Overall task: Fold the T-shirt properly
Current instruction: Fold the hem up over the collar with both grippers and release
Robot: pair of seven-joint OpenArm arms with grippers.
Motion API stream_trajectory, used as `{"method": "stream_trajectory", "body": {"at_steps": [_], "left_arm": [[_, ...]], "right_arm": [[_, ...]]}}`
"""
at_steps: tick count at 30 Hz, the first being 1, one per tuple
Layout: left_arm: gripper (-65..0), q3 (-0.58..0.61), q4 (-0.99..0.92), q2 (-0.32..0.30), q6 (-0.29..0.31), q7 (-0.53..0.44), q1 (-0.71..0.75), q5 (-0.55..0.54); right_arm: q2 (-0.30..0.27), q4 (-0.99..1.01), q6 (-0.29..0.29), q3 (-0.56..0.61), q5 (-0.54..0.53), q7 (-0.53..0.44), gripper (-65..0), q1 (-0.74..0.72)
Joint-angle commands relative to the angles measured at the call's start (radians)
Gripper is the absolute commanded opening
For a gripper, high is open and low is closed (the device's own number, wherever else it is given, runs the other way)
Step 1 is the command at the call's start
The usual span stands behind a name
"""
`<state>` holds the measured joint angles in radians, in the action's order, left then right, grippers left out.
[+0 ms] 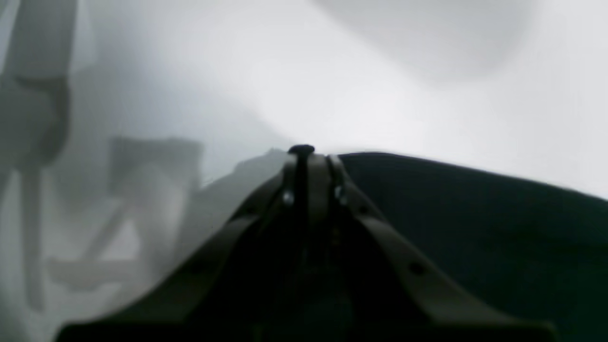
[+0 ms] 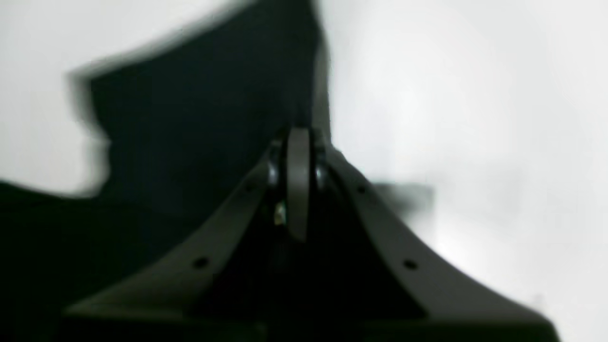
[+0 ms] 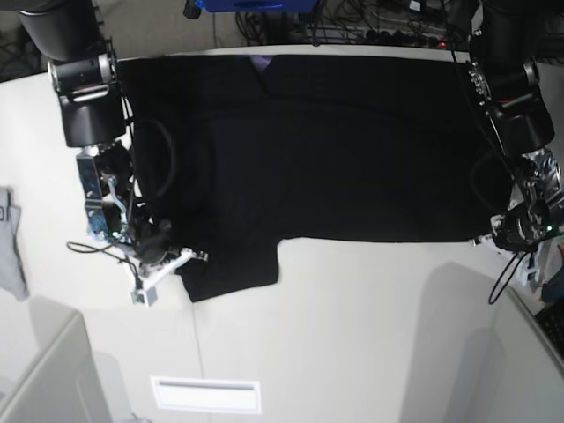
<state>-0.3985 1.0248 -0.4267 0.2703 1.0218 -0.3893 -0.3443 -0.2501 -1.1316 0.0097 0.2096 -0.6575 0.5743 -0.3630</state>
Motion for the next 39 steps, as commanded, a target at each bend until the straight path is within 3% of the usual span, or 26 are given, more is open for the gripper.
{"method": "stream_trajectory", "body": {"at_steps": [1, 13, 16, 18, 21, 26, 31, 39], "left_arm": [[-65.0, -0.024, 0.053, -0.028, 0.001, 0.012, -0.001, -0.014], [-65.0, -0.086, 0.507, -0.037, 0.004, 0.219, 0.27, -0.062], [-65.0, -0.139, 0.567, -0.044, 0.086, 0.257, 0.338, -0.062], [-65.0, -0.184, 0.592, -0.051, 0.163, 0.26, 0.395, -0.058], [-65.0, -0.205, 0.615, -0.064, 0.175, 0.26, 0.458, -0.06], [-65.0, -0.21, 0.684, -0.068, 0.182, 0.26, 0.548, -0.062], [-65.0, -0.204, 0.713, -0.096, 0.275, 0.26, 0.625, -0.06], [-65.0, -0.21, 0.711, -0.139, 0.278, 0.26, 0.702, -0.054]], "right_arm": [[-0.016, -0.051, 0.006, -0.029, -0.008, -0.007, -65.0, -0.014], [-0.016, -0.496, 0.013, -0.307, -0.009, 0.253, -65.0, 0.229], [-0.013, -0.614, 0.013, -0.365, -0.011, 0.296, -65.0, 0.324], [0.011, -0.69, 0.013, -0.407, -0.011, 0.301, -65.0, 0.393], [0.038, -0.779, 0.013, -0.459, -0.015, 0.304, -65.0, 0.482], [0.056, -0.85, 0.013, -0.545, -0.193, 0.318, -65.0, 0.612], [0.054, -0.853, 0.013, -0.56, -0.288, 0.323, -65.0, 0.707], [0.081, -0.882, 0.013, -0.54, -0.336, 0.316, -65.0, 0.846]]}}
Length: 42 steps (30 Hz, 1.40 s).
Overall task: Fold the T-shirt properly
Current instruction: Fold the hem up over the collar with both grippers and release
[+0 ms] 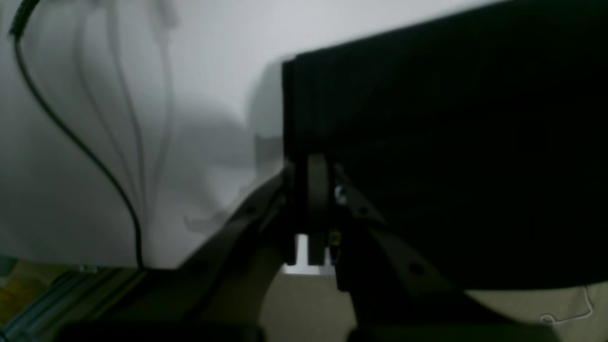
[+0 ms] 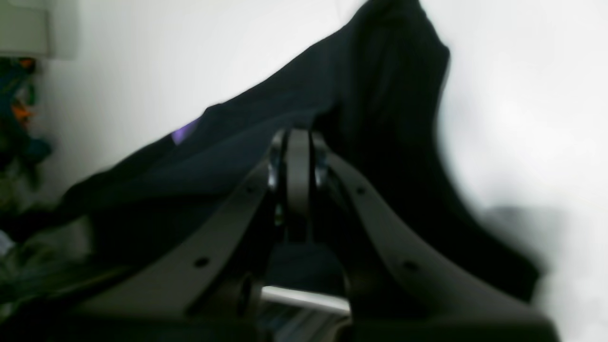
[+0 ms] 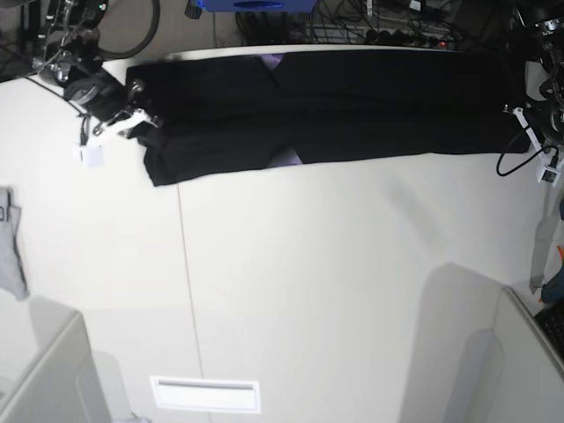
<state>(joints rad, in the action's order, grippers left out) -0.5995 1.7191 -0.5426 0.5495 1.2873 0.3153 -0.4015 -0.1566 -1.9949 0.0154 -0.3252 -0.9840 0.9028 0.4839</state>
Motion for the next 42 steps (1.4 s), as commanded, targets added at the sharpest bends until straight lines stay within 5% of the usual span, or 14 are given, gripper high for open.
{"method": "stream_trajectory", "body": {"at_steps": [1, 11, 17, 26, 27, 29, 31, 36, 40, 42], "left_arm": [[-65.0, -0.009, 0.017, -0.023, -0.001, -0.005, 0.002, 0.003], [-65.0, 0.0, 0.017, -0.049, -0.001, -0.005, 0.032, 0.005], [-65.0, 0.0, 0.019, -0.049, -0.001, -0.005, 0.069, 0.005], [-65.0, 0.0, 0.019, -0.05, -0.001, -0.005, 0.075, 0.005], [-65.0, 0.0, 0.019, -0.05, -0.001, -0.005, 0.075, 0.005], [-65.0, -0.007, 0.025, -0.05, -0.001, -0.005, 0.075, 0.005], [-51.8, -0.009, 0.051, -0.05, -0.001, -0.005, 0.087, 0.005], [-24.5, -0.066, 0.17, -0.046, -0.001, -0.005, 0.141, 0.002], [-23.4, -0.218, 0.241, -0.038, 0.004, -0.005, 0.183, -0.004], [-28.6, -0.247, 0.236, -0.017, 0.004, -0.005, 0.206, -0.004]], "right_arm": [[-0.013, -0.019, 0.007, -0.001, -0.036, -0.012, -65.0, 0.009], [-0.013, -0.011, 0.001, 0.002, -0.126, -0.004, -65.0, 0.046], [0.032, -0.002, 0.002, 0.021, 0.021, -0.009, -65.0, 0.068], [0.044, -0.002, -0.002, 0.018, 0.033, -0.006, -65.0, 0.069], [0.044, -0.002, -0.002, 0.018, 0.033, -0.006, -64.4, 0.074], [0.044, -0.002, -0.002, 0.018, 0.033, -0.012, -48.6, 0.082], [0.044, -0.002, -0.002, 0.016, 0.033, -0.014, -37.4, 0.082], [0.039, -0.011, 0.008, -0.022, 0.035, -0.024, -38.4, 0.083], [0.019, -0.025, 0.01, -0.012, 0.035, -0.078, -38.6, 0.083], [0.001, -0.025, 0.047, 0.01, 0.035, -0.11, -38.6, 0.075]]}}
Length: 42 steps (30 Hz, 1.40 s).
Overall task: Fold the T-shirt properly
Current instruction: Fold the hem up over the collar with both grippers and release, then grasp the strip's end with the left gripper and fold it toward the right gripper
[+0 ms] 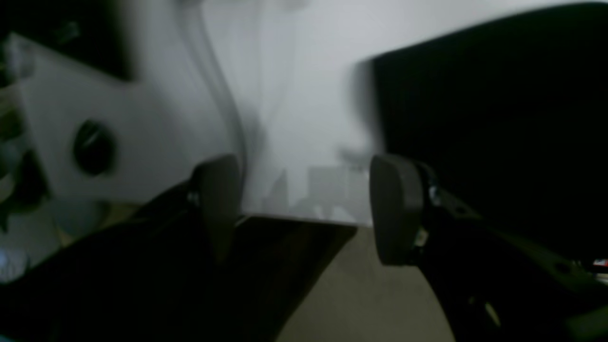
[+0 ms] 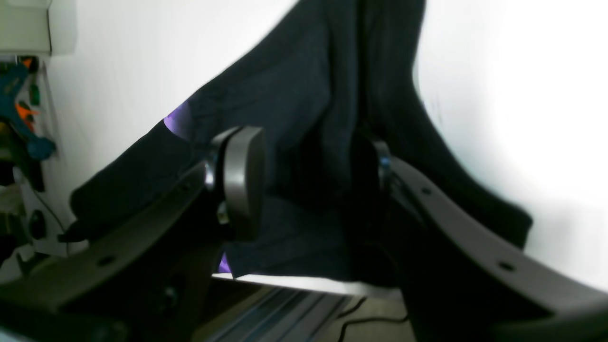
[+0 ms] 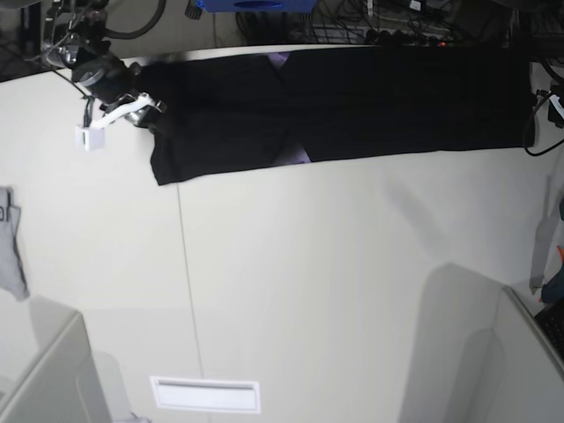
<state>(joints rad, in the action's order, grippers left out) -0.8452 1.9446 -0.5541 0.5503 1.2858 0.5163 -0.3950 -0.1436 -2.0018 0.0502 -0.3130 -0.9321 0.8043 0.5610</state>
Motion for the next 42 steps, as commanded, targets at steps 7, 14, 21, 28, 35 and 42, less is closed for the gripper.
{"method": "stream_trajectory", "body": {"at_steps": [7, 14, 21, 28, 35, 42], "left_arm": [[-65.0, 0.063, -0.057, 0.091, 0.0, -0.01, 0.04, -0.002], [-65.0, 0.234, -0.273, 0.118, -0.112, -0.076, -0.006, -0.002], [-65.0, 0.321, -0.291, 0.138, -0.135, -0.087, -0.11, -0.002], [-65.0, 0.326, -0.35, 0.157, -0.135, -0.001, -0.318, -0.002], [-65.0, 0.35, -0.388, 0.148, -0.135, 0.002, -0.393, -0.002], [-65.0, 0.344, -0.307, 0.147, -0.135, 0.002, -0.387, -0.008]], "right_arm": [[-0.072, 0.019, 0.106, 0.183, -0.017, -0.047, -65.0, -0.06], [-0.08, 0.27, 0.075, 0.222, -0.015, -0.056, -65.0, -0.123], [-0.115, 0.459, 0.073, 0.22, 0.069, -0.067, -65.0, -0.278], [-0.115, 0.637, 0.072, 0.219, 0.101, -0.093, -65.0, -0.442], [-0.113, 0.586, 0.072, 0.157, 0.094, -0.085, -65.0, -0.474], [-0.113, 0.451, 0.072, 0.13, 0.094, -0.05, -65.0, -0.465]]}}
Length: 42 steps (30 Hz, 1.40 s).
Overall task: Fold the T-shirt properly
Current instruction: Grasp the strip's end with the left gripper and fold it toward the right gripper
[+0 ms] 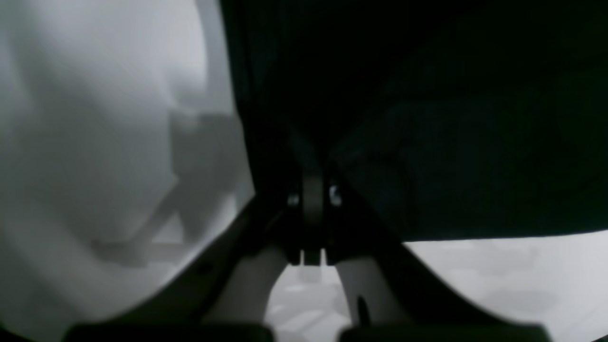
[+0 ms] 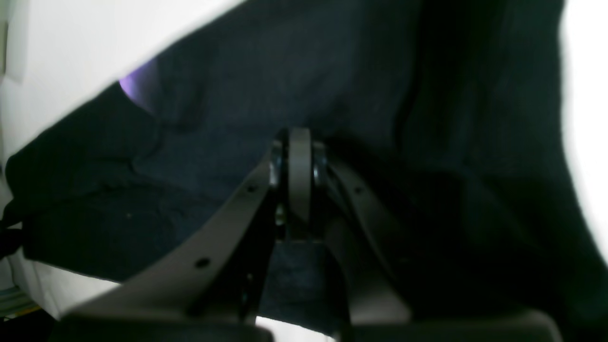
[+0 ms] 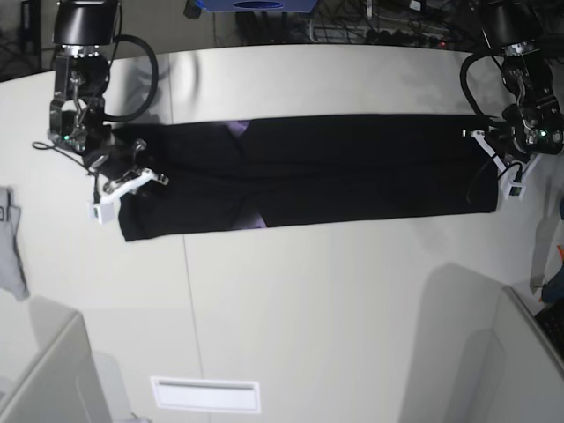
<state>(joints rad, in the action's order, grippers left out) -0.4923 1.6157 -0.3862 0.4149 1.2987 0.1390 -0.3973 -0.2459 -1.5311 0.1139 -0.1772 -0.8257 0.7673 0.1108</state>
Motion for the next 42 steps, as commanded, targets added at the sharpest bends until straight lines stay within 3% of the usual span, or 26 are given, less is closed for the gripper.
{"method": "stream_trajectory", "body": {"at_steps": [1, 6, 11, 12, 15, 18, 22, 26, 33, 42], "left_arm": [[-65.0, -0.026, 0.054, -0.021, 0.002, -0.011, -0.006, -0.007], [-65.0, -0.185, 0.2, -0.02, 0.023, -0.009, 0.04, -0.01], [-65.0, -0.351, 0.166, -0.021, 0.207, -0.011, 0.04, -0.009], [-62.4, -0.371, 0.146, -0.021, 0.238, -0.011, 0.038, -0.009], [-26.7, -0.398, 0.057, -0.021, 0.283, -0.017, 0.026, -0.009], [0.0, -0.4, -0.038, -0.017, 0.283, -0.026, -0.009, -0.009], [0.0, -0.395, -0.104, -0.01, 0.283, -0.087, -0.032, -0.009], [0.0, -0.395, -0.104, 0.02, 0.283, -0.089, -0.065, -0.019], [0.0, -0.403, -0.099, 0.013, 0.283, -0.029, -0.058, -0.249], [0.0, -0.371, -0.203, 0.016, 0.283, -0.044, -0.137, -0.254]], "right_arm": [[-0.011, -0.033, 0.008, -0.006, -0.013, -0.012, -65.0, -0.015], [-0.011, -0.119, 0.008, -0.006, -0.013, -0.012, -65.0, 0.007], [-0.011, -0.181, 0.008, 0.0, -0.013, -0.012, -65.0, 0.023], [-0.011, -0.181, 0.008, 0.002, -0.013, -0.012, -65.0, 0.023], [-0.011, -0.181, 0.008, 0.003, -0.013, -0.012, -65.0, 0.023], [0.006, -0.181, 0.008, 0.003, -0.013, -0.012, -65.0, 0.023], [0.018, -0.181, 0.01, 0.005, -0.013, -0.012, -65.0, 0.023], [0.018, -0.176, 0.01, 0.005, -0.011, -0.01, -65.0, 0.023], [0.018, -0.174, 0.01, 0.006, -0.008, -0.01, -65.0, 0.036], [0.018, -0.173, 0.01, 0.006, -0.01, -0.01, -65.0, 0.037]]}}
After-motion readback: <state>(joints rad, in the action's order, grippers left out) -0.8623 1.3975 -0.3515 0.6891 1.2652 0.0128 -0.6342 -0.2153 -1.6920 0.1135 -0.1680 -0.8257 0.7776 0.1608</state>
